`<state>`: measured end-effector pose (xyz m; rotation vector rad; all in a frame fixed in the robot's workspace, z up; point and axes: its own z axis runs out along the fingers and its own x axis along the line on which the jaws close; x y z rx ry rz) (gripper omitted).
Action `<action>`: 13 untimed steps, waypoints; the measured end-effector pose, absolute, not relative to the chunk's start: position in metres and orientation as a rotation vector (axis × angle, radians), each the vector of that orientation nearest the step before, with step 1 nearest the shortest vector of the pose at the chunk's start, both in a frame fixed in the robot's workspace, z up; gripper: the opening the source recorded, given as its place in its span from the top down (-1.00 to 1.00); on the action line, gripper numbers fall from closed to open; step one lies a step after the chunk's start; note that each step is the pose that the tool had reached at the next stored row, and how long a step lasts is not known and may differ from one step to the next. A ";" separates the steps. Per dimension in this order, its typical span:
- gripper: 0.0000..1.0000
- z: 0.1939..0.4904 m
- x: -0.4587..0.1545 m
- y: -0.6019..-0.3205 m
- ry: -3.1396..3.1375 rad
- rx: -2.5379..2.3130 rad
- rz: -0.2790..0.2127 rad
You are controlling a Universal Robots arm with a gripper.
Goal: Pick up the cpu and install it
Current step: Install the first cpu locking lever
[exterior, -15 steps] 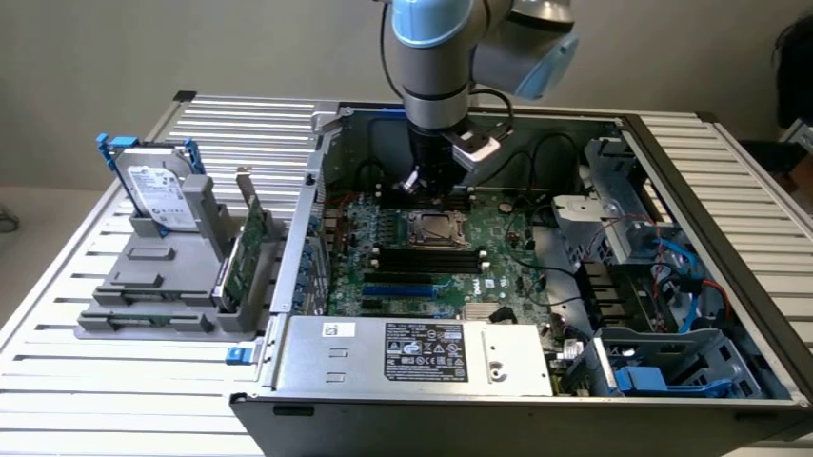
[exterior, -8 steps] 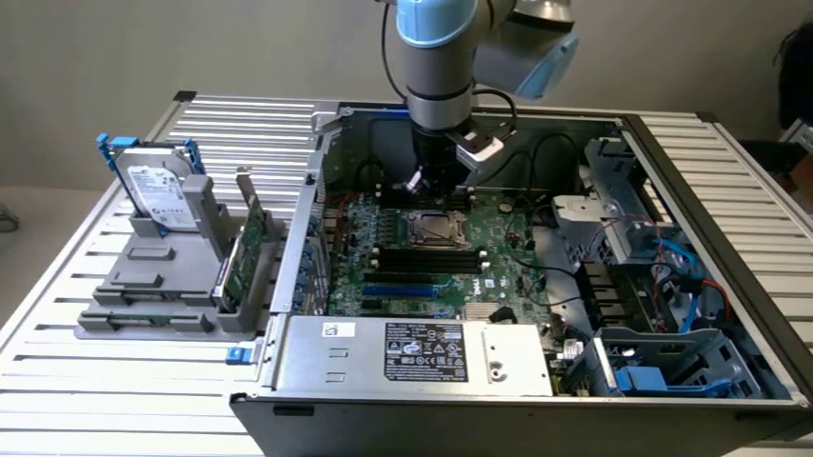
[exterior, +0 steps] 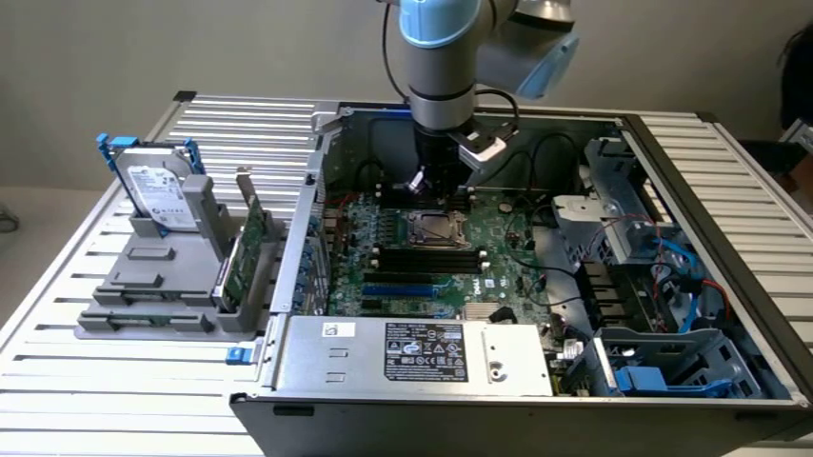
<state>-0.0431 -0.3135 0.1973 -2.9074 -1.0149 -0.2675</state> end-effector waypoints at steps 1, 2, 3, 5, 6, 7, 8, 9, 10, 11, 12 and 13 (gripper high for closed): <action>0.79 0.197 -0.043 -0.313 -1.015 -2.907 -0.267; 0.79 0.197 -0.042 -0.313 -1.016 -2.907 -0.268; 0.79 0.197 -0.042 -0.313 -1.016 -2.907 -0.268; 0.79 0.197 -0.042 -0.313 -1.016 -2.907 -0.268; 0.79 0.197 -0.042 -0.313 -1.016 -2.907 -0.267; 0.79 0.197 -0.042 -0.313 -1.016 -2.907 -0.267; 0.79 0.197 -0.042 -0.313 -1.016 -2.907 -0.267; 0.79 0.197 -0.042 -0.313 -1.016 -2.907 -0.267; 0.79 0.197 -0.042 -0.313 -1.016 -2.906 -0.268; 0.79 0.197 -0.042 -0.313 -1.016 -2.906 -0.268; 0.79 0.197 -0.042 -0.313 -1.016 -2.906 -0.268; 0.79 0.197 -0.042 -0.313 -1.015 -2.905 -0.268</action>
